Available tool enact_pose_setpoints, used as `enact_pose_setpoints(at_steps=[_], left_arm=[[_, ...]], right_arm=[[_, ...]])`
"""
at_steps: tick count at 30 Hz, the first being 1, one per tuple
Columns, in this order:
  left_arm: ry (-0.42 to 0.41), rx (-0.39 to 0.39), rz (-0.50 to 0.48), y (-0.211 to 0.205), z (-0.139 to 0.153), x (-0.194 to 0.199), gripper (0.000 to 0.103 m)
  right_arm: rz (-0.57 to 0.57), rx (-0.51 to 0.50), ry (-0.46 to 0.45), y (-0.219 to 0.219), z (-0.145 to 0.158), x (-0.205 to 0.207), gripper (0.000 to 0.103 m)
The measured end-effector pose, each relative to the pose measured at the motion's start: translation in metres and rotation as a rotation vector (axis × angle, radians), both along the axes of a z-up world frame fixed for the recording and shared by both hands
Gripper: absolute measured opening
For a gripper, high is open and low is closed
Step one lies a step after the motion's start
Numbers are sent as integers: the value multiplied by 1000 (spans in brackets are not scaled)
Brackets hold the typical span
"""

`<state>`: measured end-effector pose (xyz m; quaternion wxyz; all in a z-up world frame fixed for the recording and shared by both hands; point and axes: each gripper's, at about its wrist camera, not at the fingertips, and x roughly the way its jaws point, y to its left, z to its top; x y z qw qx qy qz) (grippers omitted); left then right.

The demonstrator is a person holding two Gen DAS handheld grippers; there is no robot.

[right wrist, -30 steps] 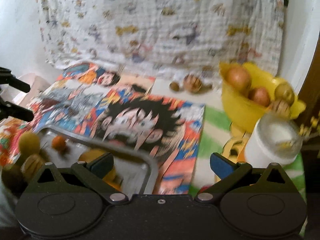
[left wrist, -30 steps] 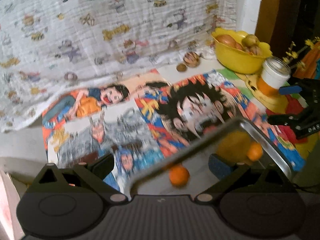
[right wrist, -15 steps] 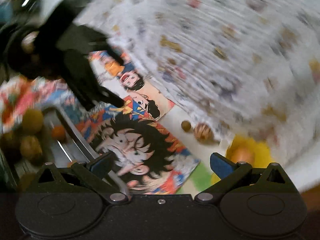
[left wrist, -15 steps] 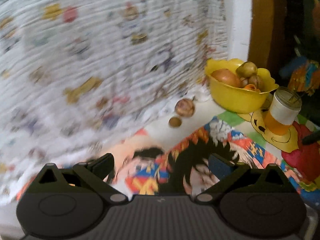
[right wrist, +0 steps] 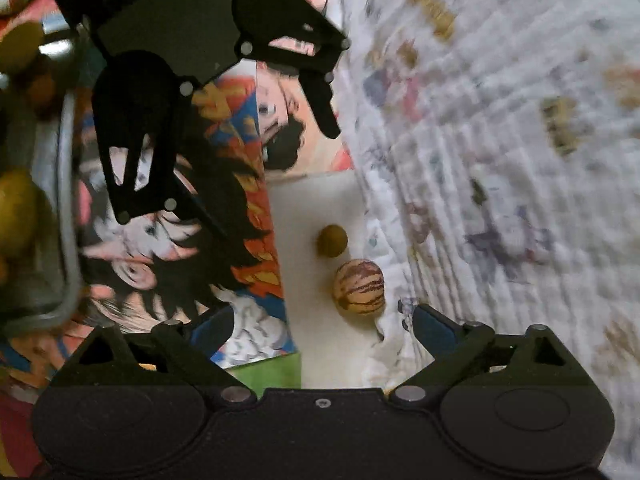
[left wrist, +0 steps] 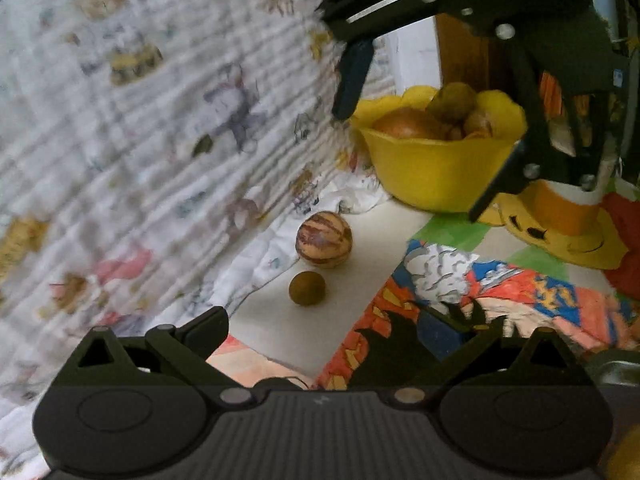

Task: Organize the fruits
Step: 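Close the left tool on the small brown fruit while the right tool grasps the striped pepino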

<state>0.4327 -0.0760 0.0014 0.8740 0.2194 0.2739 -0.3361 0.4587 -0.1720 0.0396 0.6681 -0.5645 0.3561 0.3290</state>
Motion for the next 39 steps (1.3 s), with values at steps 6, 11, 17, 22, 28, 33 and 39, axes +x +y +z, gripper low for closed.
enact_pose_setpoints(at_steps=[6, 11, 17, 22, 28, 33, 39], left_arm=[[54, 6, 26, -7, -26, 30, 92], [90, -57, 28, -10, -31, 46, 86], [118, -89, 13, -5, -34, 53, 73], [147, -104, 30, -4, -35, 63, 60], [167, -122, 17, -8, -39, 64, 48], [175, -144, 29, -14, -44, 75, 41], [186, -166, 56, -9, -44, 81, 32]], right_arm=[[-56, -49, 63, 3, -27, 49, 85], [-63, -93, 92, 3, -45, 67, 76], [-51, -88, 101, 4, -51, 75, 67], [-46, -78, 93, 6, -50, 84, 63], [-42, -76, 66, 3, -57, 93, 61], [-31, -67, 41, 0, -62, 91, 60], [-26, -69, 4, -1, -71, 87, 52]])
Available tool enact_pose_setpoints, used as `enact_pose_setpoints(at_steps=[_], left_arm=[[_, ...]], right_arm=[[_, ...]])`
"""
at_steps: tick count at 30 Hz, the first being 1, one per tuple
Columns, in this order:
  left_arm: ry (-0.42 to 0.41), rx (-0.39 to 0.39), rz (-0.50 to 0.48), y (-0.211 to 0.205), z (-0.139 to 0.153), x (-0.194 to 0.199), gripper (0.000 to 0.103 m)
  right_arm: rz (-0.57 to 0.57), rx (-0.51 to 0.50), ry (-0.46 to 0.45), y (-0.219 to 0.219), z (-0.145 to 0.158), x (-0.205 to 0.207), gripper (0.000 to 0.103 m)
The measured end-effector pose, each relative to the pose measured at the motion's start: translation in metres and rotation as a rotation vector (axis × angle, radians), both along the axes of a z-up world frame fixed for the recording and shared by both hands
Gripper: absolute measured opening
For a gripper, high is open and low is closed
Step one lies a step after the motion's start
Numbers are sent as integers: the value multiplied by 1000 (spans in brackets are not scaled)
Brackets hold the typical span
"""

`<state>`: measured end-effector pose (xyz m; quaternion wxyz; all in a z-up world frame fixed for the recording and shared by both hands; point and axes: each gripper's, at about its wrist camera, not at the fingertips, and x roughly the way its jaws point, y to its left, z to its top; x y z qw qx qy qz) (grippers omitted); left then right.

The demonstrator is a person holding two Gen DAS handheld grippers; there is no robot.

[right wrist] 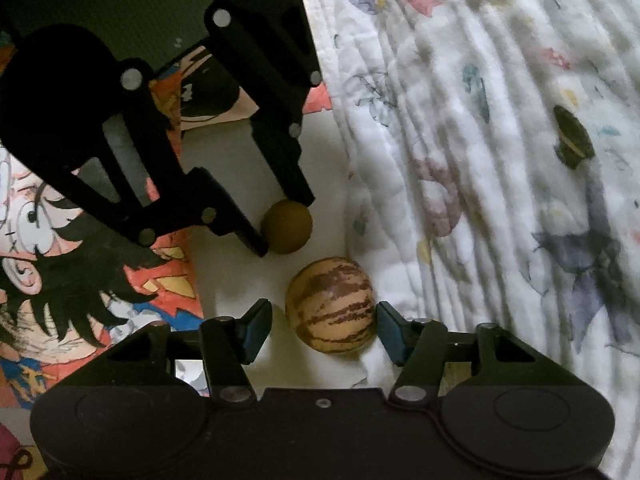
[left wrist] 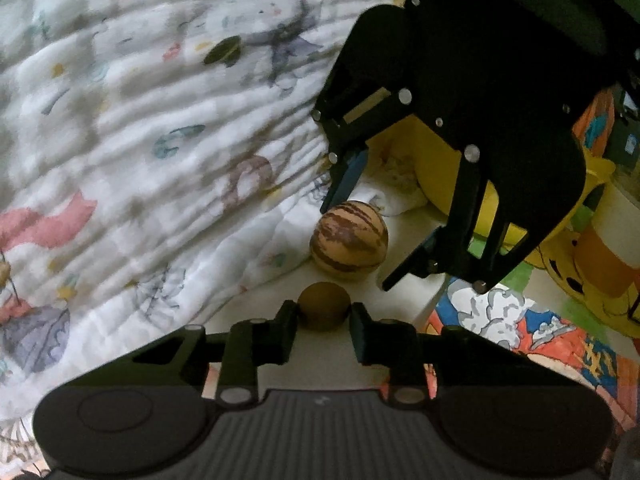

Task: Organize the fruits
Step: 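Close the left tool on the small brown fruit while the right tool grasps the striped pepino, then carry the small brown fruit and striped pepino over the baking tray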

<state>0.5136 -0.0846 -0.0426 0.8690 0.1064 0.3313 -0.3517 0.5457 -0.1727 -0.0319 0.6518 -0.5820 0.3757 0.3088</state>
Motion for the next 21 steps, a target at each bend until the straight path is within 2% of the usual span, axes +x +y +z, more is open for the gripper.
enact_pose_setpoints(at_steps=[1, 5, 11, 15, 21], left_arm=[[3, -3, 3, 1, 0, 0, 31], [22, 15, 34, 6, 6, -8, 31], [90, -4, 107, 28, 21, -12, 31], [95, -28, 129, 43, 31, -23, 31], [93, -12, 158, 61, 44, -45, 31]], right_arm=[[-4, -4, -13, -4, -1, -5, 49], [-15, 6, -37, -2, -3, -10, 48], [-27, 55, -87, 1, 2, -21, 48], [-28, 94, -94, 4, 9, -35, 48], [4, 152, -106, 14, 18, -69, 48]])
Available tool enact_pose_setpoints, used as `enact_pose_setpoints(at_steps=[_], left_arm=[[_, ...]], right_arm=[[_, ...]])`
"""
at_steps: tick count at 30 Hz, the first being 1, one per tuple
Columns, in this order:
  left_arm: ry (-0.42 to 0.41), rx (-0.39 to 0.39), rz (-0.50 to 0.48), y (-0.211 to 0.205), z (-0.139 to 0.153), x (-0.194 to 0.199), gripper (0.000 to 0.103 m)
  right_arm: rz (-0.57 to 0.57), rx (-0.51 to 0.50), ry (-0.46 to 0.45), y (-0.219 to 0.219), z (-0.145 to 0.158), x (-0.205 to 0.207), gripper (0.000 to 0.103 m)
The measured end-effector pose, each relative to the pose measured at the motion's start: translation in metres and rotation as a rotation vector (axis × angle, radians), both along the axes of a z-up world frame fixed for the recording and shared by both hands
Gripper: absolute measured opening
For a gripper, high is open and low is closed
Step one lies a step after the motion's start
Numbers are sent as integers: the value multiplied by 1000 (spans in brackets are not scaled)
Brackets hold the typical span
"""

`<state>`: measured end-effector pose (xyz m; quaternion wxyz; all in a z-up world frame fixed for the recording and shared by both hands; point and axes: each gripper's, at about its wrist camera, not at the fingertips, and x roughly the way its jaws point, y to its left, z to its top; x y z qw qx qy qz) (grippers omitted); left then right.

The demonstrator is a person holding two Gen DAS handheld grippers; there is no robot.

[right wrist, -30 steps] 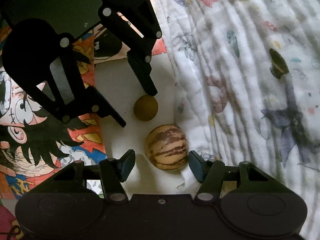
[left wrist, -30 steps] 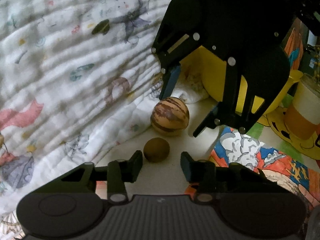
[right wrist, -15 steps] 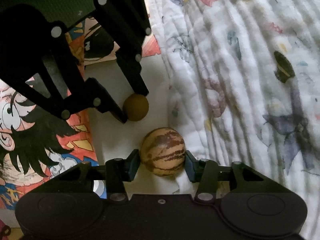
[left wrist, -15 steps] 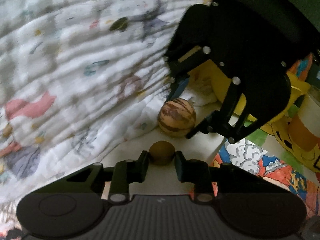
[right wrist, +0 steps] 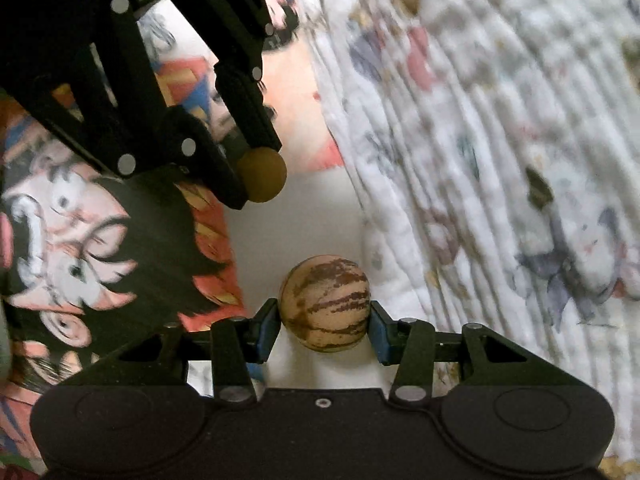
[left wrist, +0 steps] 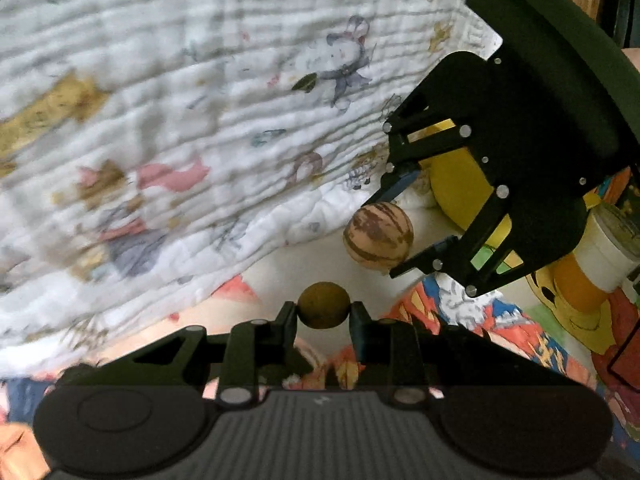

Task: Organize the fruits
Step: 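Carry the small brown fruit and striped pepino over the baking tray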

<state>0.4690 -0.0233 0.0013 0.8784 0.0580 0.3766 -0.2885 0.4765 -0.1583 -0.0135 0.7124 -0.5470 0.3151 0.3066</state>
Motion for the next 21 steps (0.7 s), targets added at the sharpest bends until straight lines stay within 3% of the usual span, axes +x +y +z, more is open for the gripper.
enact_pose_setpoints(at_steps=[10, 21], left_arm=[[-11, -32, 42, 23, 26, -61, 31], [-29, -77, 39, 28, 44, -135, 31]], right_arm=[[66, 131, -40, 18, 32, -73, 48], [128, 253, -68, 13, 40, -150, 48]])
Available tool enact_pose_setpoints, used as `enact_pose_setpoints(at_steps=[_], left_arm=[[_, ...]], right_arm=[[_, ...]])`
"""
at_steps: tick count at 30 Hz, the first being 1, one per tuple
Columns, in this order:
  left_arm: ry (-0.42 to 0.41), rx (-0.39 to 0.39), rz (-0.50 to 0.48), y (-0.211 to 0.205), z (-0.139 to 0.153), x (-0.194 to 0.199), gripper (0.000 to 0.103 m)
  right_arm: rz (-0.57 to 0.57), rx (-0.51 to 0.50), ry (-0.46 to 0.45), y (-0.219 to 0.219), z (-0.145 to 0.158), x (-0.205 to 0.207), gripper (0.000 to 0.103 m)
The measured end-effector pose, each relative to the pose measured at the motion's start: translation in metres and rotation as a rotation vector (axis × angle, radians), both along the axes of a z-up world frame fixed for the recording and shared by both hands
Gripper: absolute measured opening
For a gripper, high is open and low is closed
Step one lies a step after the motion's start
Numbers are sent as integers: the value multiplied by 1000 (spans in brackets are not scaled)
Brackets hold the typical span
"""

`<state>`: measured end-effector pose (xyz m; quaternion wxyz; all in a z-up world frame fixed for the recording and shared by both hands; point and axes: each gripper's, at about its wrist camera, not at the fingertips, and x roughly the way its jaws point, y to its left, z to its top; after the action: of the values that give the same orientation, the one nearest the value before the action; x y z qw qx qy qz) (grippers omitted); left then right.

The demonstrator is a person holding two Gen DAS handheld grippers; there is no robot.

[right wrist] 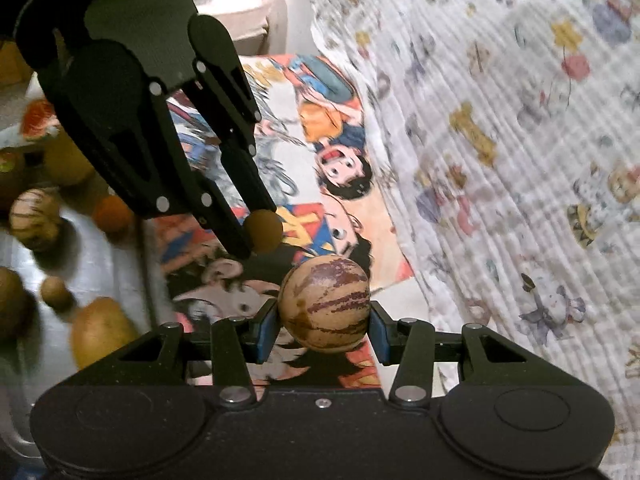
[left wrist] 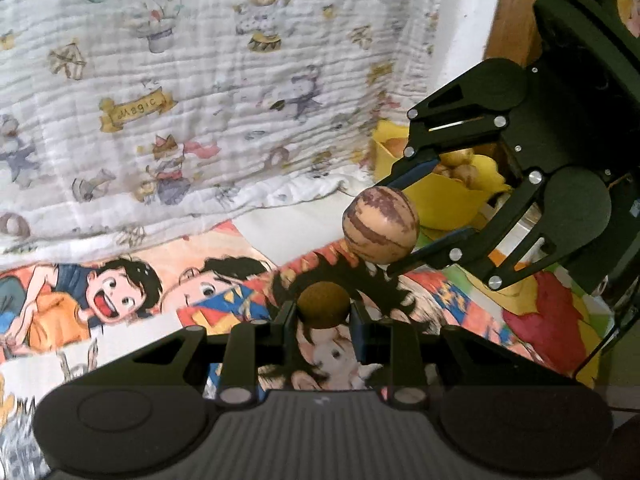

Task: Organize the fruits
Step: 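Carry the small brown fruit and striped pepino over the baking tray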

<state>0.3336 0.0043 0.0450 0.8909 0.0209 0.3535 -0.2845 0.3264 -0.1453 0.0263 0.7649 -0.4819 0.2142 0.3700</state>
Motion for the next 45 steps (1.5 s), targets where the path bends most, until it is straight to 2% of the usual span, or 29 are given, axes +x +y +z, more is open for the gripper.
enact_pose_setpoints(at_steps=[8, 13, 21, 32, 45], left_arm=[[9, 4, -35, 2, -2, -46, 31], [36, 8, -49, -1, -11, -64, 31], [71, 32, -70, -4, -21, -77, 31], [129, 129, -90, -8, -34, -78, 31], [144, 255, -144, -22, -41, -76, 31]], right_arm=[[29, 77, 2, -7, -3, -54, 48], [34, 141, 34, -19, -22, -83, 48], [26, 168, 100, -37, -54, -126, 48], [40, 120, 196, -39, -94, -156, 48], [38, 65, 244, -37, -113, -162, 48]])
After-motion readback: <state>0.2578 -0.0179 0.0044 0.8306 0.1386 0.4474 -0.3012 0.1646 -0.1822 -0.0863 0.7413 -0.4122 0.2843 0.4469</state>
